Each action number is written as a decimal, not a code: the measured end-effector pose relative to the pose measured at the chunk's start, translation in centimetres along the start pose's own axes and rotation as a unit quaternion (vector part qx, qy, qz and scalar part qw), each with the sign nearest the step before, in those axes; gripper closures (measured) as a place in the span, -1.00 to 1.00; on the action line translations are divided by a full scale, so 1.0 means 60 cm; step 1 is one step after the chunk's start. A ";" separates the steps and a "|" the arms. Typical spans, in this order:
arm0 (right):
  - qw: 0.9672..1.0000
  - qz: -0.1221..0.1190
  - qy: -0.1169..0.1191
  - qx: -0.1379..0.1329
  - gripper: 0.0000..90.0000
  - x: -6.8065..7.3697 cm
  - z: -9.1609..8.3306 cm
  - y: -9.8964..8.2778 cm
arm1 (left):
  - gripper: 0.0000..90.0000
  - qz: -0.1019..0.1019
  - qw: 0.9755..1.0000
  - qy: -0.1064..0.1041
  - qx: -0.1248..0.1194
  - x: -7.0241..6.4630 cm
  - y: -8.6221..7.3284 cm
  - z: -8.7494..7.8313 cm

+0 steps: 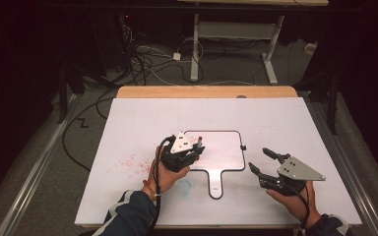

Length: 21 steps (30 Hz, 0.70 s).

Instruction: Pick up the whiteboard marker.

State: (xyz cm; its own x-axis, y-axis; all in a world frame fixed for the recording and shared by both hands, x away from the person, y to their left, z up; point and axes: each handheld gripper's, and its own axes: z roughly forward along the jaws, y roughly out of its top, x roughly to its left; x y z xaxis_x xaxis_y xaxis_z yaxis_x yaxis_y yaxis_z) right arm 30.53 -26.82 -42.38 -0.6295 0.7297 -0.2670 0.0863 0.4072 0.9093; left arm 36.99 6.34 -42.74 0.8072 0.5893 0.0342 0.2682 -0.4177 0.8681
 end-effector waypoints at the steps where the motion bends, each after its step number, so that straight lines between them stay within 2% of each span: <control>1: 1.000 0.001 -0.003 0.003 -0.24 -0.002 -0.003 -0.004 | 0.75 0.000 1.000 0.000 -0.002 0.002 0.000 -0.001; 3: 1.000 0.003 -0.004 0.013 -0.29 -0.005 -0.008 -0.012 | 0.75 -0.001 1.000 0.002 -0.002 0.005 0.000 -0.004; 6: 0.999 0.010 -0.016 0.032 -0.39 -0.012 -0.018 -0.028 | 0.75 -0.003 1.000 0.003 -0.005 0.011 0.000 -0.006; 11: 0.999 0.019 -0.027 0.042 -0.47 -0.017 -0.031 -0.045 | 0.75 -0.005 1.000 0.000 -0.008 0.021 0.002 -0.006; 16: 0.998 0.017 -0.026 0.048 -0.46 -0.015 -0.037 -0.052 | 0.75 -0.015 1.000 -0.009 -0.014 0.031 0.005 -0.008; 21: 0.998 0.016 -0.021 0.062 -0.46 -0.011 -0.039 -0.060 | 0.75 -0.012 1.000 -0.011 -0.011 0.039 0.010 -0.004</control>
State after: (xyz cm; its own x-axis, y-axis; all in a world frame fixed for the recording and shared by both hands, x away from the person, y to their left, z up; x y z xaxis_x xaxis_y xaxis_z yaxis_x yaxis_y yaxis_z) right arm 28.81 -30.04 -44.77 -0.5918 0.7648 -0.2547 0.2021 0.4466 0.8716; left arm 38.91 7.62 -42.02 0.8124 0.5831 0.0018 0.2768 -0.3884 0.8789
